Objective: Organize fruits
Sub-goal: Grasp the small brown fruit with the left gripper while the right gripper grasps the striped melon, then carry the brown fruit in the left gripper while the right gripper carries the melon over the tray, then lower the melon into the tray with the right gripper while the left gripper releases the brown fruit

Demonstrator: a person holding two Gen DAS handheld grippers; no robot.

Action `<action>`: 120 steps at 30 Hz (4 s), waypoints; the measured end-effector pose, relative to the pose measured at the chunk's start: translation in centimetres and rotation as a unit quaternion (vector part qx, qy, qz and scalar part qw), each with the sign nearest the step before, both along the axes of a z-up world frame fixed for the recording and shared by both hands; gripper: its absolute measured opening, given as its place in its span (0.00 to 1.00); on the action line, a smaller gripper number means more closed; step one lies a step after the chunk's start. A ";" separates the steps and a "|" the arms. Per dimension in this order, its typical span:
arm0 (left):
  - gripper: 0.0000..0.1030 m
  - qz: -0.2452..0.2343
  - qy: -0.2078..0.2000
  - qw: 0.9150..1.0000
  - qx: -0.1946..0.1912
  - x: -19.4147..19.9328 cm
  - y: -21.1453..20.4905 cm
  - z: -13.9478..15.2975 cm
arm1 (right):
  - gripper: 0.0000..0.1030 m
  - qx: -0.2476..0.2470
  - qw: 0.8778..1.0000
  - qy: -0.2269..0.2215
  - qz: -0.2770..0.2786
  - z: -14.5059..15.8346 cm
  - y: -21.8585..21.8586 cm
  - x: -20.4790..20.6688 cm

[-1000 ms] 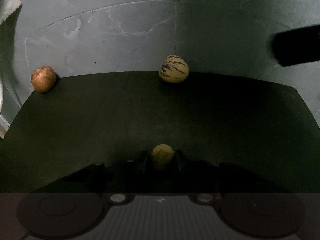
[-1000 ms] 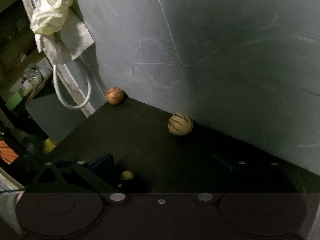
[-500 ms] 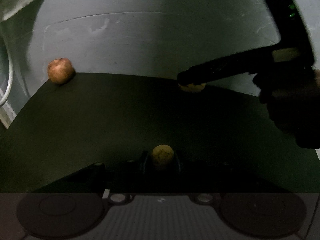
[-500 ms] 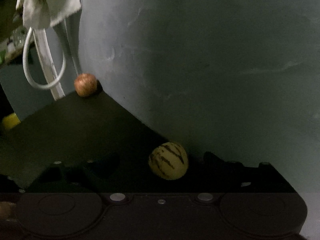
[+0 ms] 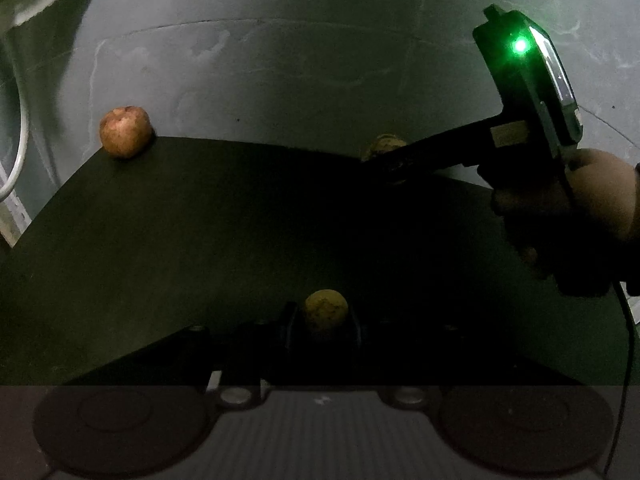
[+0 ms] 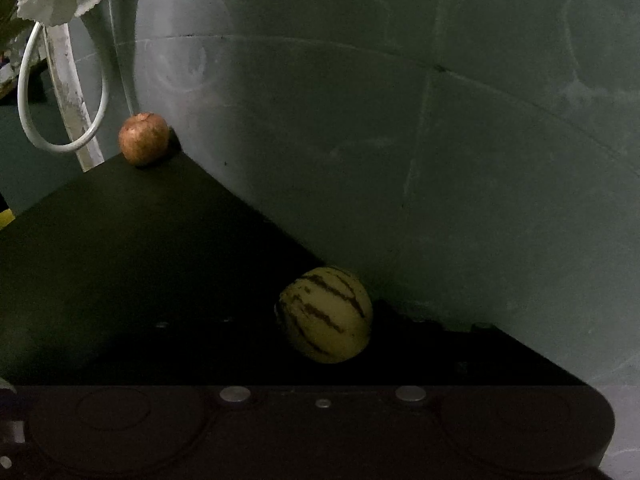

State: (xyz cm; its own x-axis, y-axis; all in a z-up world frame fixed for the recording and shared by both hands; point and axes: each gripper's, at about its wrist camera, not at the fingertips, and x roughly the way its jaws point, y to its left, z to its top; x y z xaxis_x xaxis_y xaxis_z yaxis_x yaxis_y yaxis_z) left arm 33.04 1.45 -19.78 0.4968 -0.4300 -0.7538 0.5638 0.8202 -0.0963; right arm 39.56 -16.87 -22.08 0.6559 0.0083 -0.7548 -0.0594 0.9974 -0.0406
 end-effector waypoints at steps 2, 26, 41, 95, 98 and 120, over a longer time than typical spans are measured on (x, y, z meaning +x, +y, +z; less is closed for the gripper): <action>0.28 0.002 -0.002 1.000 0.002 0.0 -0.1 0.1 | 0.53 -0.004 1.000 0.001 0.003 0.2 0.0 -0.1; 0.28 0.101 -0.085 0.991 0.010 -6.1 -1.9 9.1 | 0.53 0.116 0.981 -0.107 0.111 15.4 -1.0 -11.7; 0.28 0.163 -0.162 0.973 -0.004 -13.2 -2.6 16.5 | 0.53 0.139 0.955 -0.192 0.180 25.7 -2.1 -19.3; 0.28 0.341 -0.125 0.932 0.019 -26.0 8.1 12.6 | 0.53 0.153 0.925 -0.119 0.328 22.9 7.5 -29.0; 0.28 0.335 -0.103 0.936 0.018 -26.3 7.9 10.6 | 0.53 0.142 0.929 -0.099 0.326 21.0 7.2 -29.1; 0.28 0.300 0.000 0.954 0.018 -26.6 6.2 1.2 | 0.53 0.056 0.934 0.041 0.351 6.4 9.8 -27.4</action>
State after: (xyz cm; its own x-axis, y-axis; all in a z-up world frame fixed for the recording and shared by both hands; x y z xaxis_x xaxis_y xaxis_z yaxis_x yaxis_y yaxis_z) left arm 6.44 7.61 -18.53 0.6454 -0.0411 -0.7627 -0.0089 0.9981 -0.0613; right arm 12.20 -7.08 -15.68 0.3999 0.4967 -0.7703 -0.6986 0.7092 0.0946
